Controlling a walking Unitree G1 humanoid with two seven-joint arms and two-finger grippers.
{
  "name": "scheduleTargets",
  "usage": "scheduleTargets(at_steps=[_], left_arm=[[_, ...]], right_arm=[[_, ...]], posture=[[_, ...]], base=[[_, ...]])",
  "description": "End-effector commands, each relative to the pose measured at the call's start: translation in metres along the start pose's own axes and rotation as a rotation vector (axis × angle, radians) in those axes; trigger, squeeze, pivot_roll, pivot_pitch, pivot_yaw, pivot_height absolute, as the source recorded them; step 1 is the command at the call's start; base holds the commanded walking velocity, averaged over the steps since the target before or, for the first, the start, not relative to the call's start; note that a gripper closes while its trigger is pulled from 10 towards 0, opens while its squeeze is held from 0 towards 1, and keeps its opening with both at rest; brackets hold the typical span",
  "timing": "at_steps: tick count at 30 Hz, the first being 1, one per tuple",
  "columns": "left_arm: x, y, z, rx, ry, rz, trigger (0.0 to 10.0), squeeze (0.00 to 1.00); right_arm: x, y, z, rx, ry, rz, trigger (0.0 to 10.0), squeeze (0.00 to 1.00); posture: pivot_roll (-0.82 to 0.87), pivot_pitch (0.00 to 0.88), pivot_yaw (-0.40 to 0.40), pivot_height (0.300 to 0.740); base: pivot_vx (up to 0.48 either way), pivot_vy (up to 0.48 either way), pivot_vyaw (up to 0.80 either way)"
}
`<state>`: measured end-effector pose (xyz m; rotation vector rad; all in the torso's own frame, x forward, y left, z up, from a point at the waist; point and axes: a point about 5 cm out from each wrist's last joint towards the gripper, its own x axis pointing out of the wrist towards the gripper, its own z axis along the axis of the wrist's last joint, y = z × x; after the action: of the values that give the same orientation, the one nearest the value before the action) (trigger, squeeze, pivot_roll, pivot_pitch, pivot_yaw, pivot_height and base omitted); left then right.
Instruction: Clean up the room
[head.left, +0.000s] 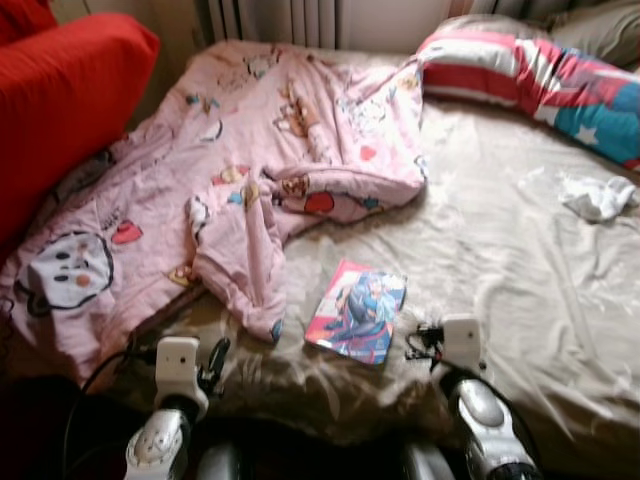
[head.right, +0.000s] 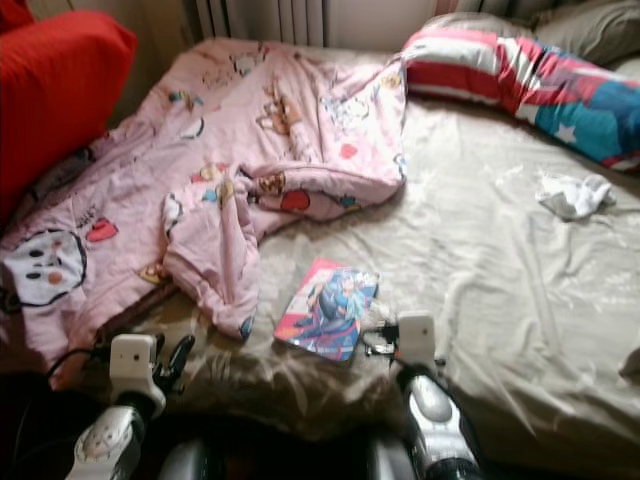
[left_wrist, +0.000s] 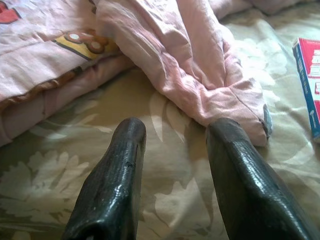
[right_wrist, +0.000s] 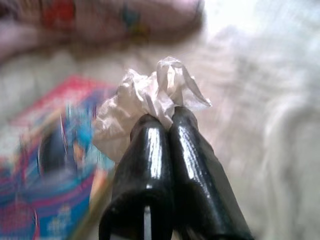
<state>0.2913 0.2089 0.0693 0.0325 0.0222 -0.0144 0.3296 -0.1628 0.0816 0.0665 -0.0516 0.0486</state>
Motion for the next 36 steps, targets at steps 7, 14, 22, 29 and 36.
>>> scheduleTargets(at_steps=[7, 14, 22, 29, 36], left_arm=[[-0.007, 0.003, -0.009, -0.005, 0.021, 0.012, 10.0, 0.00], [-0.003, 0.003, -0.006, -0.007, 0.013, 0.014, 10.0, 0.00], [-0.007, 0.012, -0.009, -0.004, 0.022, 0.043, 10.0, 0.00], [-0.010, 0.018, -0.016, -0.004, 0.054, 0.064, 10.0, 0.00], [-0.014, 0.020, -0.029, -0.012, 0.112, 0.074, 10.0, 0.00]], right_arm=[[-0.026, 0.001, 0.002, -0.031, -0.077, -0.017, 10.0, 0.00], [-0.025, -0.008, 0.000, -0.005, -0.047, -0.071, 10.0, 0.00], [-0.024, -0.007, -0.003, -0.001, -0.012, -0.081, 10.0, 0.00], [-0.027, -0.008, -0.011, 0.008, 0.024, -0.095, 10.0, 0.00], [-0.029, -0.009, -0.016, 0.007, 0.052, -0.104, 10.0, 0.00]], posture=[[0.01, 0.114, -0.041, 0.554], [0.02, 0.140, -0.043, 0.579], [0.03, 0.159, -0.039, 0.624], [0.04, 0.162, -0.038, 0.654], [0.04, 0.171, -0.041, 0.689]], base=[[0.000, 0.000, 0.00], [0.000, 0.000, 0.00], [0.000, 0.000, 0.00], [0.000, 0.000, 0.00], [0.000, 0.000, 0.00]])
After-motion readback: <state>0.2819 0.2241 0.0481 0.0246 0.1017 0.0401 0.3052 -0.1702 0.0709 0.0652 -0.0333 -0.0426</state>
